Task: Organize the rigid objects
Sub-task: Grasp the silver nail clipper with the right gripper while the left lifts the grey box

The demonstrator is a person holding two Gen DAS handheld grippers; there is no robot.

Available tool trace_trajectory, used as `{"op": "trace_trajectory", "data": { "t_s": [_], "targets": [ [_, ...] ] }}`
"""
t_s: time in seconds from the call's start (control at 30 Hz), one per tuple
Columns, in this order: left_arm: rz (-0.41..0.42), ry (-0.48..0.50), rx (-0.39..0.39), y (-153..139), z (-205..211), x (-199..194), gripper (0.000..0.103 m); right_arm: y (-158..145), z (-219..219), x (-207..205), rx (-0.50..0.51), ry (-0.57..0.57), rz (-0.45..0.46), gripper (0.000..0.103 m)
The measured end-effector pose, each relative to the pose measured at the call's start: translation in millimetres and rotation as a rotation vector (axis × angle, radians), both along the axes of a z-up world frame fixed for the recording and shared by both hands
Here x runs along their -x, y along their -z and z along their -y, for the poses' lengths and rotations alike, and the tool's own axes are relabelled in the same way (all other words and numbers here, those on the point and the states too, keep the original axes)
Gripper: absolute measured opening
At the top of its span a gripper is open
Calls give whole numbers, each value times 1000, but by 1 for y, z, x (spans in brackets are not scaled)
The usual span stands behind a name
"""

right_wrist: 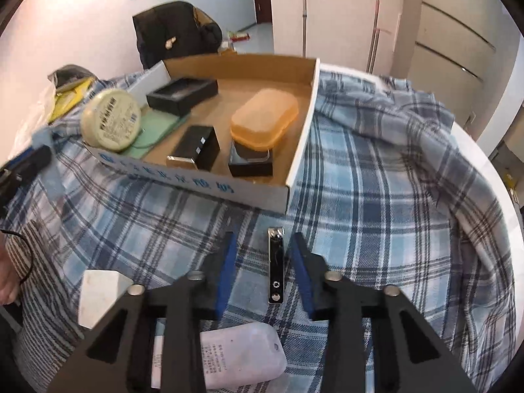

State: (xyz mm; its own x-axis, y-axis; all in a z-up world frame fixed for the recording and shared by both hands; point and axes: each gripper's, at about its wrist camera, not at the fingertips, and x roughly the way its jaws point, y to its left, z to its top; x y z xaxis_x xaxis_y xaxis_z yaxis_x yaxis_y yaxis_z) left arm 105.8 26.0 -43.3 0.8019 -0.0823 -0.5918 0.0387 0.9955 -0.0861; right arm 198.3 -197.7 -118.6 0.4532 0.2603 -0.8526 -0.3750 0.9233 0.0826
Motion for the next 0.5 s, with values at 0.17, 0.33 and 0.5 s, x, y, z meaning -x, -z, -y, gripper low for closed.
{"op": "trace_trajectory", "data": {
  "t_s": [0.17,0.33,0.5],
  "targets": [
    [5,6,-1,0,0,1,49,2,-1,0,17,2,2,18],
    [18,-6,-11,-3,2,4,49,-1,1,2,24,20,24,9],
    [25,-35,-32,-16,1,9,49,-15,9,10,1,27,50,9]
  ]
}}
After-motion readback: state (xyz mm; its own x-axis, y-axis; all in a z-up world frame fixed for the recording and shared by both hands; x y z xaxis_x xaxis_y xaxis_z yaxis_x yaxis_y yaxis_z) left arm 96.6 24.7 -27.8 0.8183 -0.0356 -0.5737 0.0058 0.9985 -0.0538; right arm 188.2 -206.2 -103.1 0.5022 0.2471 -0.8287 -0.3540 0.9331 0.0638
